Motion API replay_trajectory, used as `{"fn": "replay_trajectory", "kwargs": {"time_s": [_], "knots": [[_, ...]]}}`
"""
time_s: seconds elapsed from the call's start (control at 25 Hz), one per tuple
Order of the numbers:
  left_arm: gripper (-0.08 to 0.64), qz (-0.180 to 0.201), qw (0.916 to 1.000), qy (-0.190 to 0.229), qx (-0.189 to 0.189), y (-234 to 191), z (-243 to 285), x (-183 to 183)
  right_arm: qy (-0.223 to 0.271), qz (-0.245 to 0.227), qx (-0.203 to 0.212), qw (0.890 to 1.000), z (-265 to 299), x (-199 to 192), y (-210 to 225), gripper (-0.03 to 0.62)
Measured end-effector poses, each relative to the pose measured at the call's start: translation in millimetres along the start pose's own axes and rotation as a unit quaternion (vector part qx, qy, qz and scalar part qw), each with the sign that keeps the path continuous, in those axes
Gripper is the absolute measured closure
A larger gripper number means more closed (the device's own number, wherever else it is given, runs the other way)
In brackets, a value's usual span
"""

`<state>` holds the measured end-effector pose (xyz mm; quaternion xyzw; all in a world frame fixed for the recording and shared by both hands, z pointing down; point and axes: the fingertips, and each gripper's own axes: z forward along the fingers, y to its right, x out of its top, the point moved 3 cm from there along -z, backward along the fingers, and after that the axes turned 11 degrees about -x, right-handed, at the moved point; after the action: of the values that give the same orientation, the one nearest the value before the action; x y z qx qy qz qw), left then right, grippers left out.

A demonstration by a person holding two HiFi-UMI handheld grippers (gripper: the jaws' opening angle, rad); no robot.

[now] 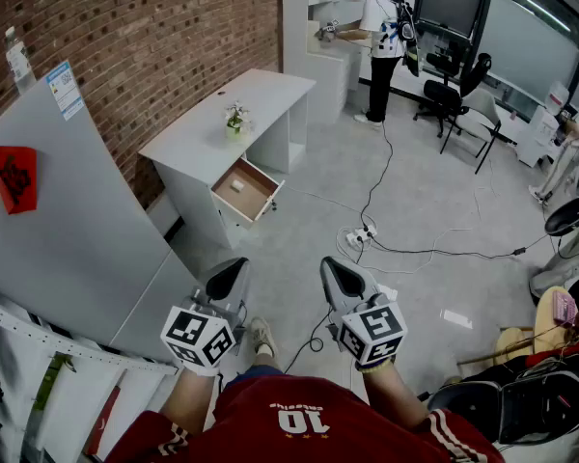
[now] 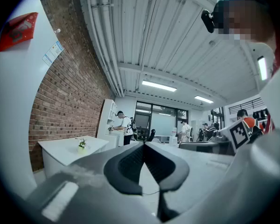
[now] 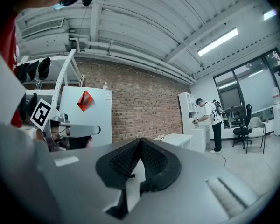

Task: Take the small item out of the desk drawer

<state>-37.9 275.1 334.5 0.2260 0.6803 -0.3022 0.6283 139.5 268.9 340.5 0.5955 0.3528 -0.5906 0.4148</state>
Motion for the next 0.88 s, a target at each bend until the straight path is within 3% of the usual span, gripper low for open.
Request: {"fn": "replay_trajectory", "kwargs": {"time_s": [0.68,0.88], "knots": [[0.558,-0.003,1.0,0.005,0.002,-2.4,1.4,1.8,0.01,-0.003,0.002,1.0,4.1,4.8,0.1,0.592],[0.558,-0.013,0.9999,0.007,0.0,-4.0,0.6,-0.6,0.024,0.015,0.01,1.0,2.3,6.6,-2.2,0.591]]}}
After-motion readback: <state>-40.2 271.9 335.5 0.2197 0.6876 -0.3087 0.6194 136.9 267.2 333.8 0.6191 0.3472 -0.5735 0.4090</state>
